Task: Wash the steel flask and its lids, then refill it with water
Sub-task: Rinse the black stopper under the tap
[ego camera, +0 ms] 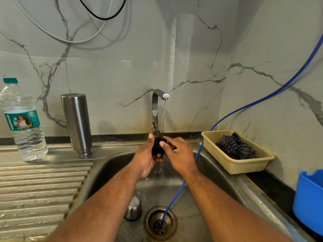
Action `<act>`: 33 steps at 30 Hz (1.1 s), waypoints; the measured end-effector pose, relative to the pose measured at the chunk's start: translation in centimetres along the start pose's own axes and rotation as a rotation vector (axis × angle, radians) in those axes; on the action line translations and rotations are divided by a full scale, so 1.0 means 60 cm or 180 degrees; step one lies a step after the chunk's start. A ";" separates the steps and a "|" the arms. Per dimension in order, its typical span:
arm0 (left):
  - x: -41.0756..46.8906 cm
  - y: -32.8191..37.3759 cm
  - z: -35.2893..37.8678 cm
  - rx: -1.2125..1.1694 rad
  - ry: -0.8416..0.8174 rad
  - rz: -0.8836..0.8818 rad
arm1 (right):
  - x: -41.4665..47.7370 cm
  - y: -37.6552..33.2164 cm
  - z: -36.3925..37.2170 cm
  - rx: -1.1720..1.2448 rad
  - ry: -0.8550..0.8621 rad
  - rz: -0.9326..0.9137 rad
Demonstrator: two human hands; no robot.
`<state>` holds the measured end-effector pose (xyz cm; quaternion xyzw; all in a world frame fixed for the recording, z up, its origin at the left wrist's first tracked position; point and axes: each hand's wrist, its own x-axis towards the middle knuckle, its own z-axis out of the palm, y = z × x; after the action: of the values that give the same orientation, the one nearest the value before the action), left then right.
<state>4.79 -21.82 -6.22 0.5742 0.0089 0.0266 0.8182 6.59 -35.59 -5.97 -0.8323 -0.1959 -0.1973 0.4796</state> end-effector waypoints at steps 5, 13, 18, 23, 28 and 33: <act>0.004 -0.001 0.002 -0.0124 0.0054 -0.0071 | -0.004 -0.006 0.003 -0.0021 0.0128 -0.0246; -0.002 0.006 0.003 -0.0055 0.0095 -0.0169 | -0.007 -0.020 -0.009 -0.0675 -0.0049 -0.0731; -0.003 0.014 0.003 -0.0119 0.0001 0.0182 | -0.005 -0.031 -0.015 -0.0760 -0.0054 -0.0748; -0.012 0.020 0.008 -0.0303 -0.0113 0.0234 | -0.010 -0.036 -0.006 -0.0094 0.0365 -0.0446; -0.011 0.020 0.005 -0.0502 -0.0165 0.0206 | -0.009 -0.032 -0.005 -0.0436 0.0527 -0.0837; -0.012 0.019 0.010 -0.0440 -0.0121 0.0121 | -0.001 -0.020 -0.015 -0.0583 0.0533 -0.0983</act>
<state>4.04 -22.03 -4.98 0.5169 -0.0194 0.0318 0.8553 5.80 -35.80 -4.71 -0.8132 -0.2620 -0.3540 0.3805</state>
